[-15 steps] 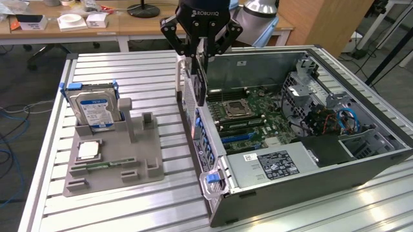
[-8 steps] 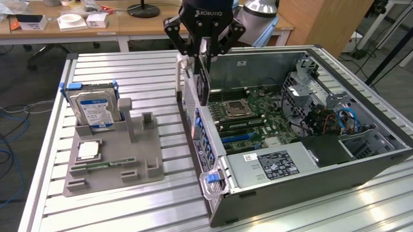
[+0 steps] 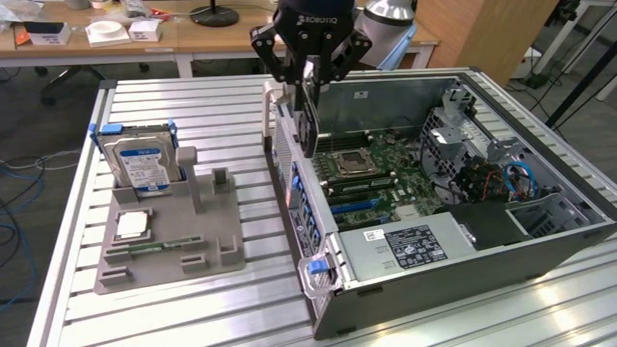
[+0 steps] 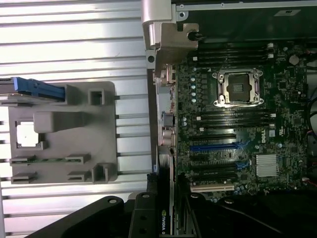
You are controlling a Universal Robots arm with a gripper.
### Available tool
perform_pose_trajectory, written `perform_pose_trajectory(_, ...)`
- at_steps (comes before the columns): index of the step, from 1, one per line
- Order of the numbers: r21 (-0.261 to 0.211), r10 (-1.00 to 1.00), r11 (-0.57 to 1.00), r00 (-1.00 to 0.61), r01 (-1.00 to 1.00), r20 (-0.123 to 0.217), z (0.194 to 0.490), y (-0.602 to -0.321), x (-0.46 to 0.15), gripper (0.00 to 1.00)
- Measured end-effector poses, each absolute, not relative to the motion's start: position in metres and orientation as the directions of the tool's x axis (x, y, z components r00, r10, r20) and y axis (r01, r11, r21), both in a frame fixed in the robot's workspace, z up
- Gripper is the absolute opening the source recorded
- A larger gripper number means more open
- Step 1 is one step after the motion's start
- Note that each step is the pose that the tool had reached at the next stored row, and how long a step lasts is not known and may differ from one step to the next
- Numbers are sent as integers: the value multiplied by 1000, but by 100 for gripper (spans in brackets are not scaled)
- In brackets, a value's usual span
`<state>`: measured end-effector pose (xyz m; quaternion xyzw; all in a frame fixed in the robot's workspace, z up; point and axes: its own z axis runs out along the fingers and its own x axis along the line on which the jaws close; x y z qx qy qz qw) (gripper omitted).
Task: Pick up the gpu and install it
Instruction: 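Pick up the gpu and move the gpu toward the slot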
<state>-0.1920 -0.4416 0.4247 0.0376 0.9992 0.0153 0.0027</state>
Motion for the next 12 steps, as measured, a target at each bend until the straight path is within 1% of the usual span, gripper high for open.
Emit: perform_pose_trajectory(12, 31, 75, 997, -997, 75, -4, 425, -442, -184, 26)
